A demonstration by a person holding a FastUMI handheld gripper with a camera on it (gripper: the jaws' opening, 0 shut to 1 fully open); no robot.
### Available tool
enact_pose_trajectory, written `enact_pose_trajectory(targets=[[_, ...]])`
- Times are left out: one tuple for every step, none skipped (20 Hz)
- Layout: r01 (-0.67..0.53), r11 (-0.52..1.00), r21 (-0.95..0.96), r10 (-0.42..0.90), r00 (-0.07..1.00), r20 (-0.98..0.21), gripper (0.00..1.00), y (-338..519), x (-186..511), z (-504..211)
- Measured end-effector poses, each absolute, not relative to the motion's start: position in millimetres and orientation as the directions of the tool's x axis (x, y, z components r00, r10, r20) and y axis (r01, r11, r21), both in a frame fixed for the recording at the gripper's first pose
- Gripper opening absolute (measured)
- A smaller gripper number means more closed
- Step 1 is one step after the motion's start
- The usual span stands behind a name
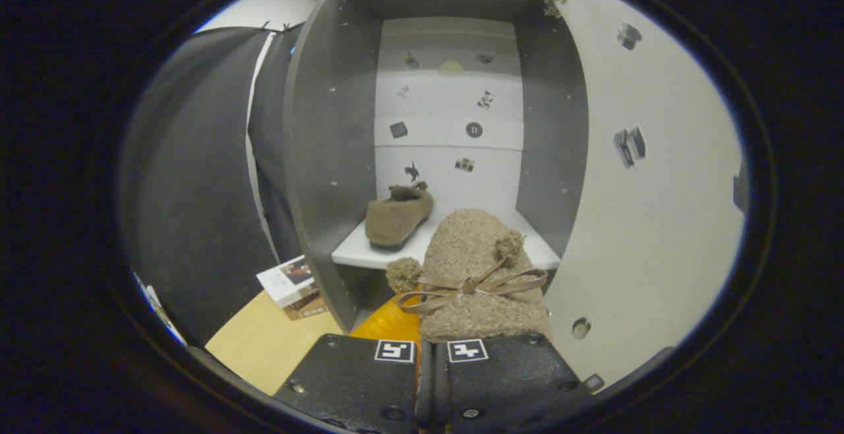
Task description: Open the shoe cabinet door, grab the shoes and put them into the shoe cabinet, then close the shoe cabinet door.
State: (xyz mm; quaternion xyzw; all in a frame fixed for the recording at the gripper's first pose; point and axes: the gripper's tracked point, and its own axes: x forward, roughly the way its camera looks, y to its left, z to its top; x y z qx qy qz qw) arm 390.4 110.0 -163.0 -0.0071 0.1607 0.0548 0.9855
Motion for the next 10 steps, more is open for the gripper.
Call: enact_pose_trajectory(targets=[[-0.118, 0.993, 0.010, 0.116, 0.946, -0.303, 0.06, 111, 398, -153], [-0.125, 0.992, 0.014, 0.123, 0.949, -0.289, 0.06, 113, 410, -142], [-0.130, 0.991, 0.011, 0.128, 0.953, -0.276, 0.06, 113, 426, -135], [-0.135, 0.991, 0.008, 0.132, 0.956, -0.261, 0.06, 115, 438, -127], [-0.139, 0.990, 0.006, 0.136, 0.959, -0.250, 0.06, 117, 452, -119], [-0.141, 0.990, 0.002, 0.138, 0.960, -0.245, 0.06, 117, 465, -115], [-0.143, 0.990, 0.002, 0.139, 0.961, -0.240, 0.06, 119, 478, -111], [-0.146, 0.989, -0.001, 0.142, 0.961, -0.239, 0.05, 121, 490, -109], [-0.150, 0.989, -0.007, 0.144, 0.960, -0.239, 0.06, 123, 501, -108], [-0.150, 0.989, -0.014, 0.143, 0.961, -0.238, 0.06, 125, 514, -107]])
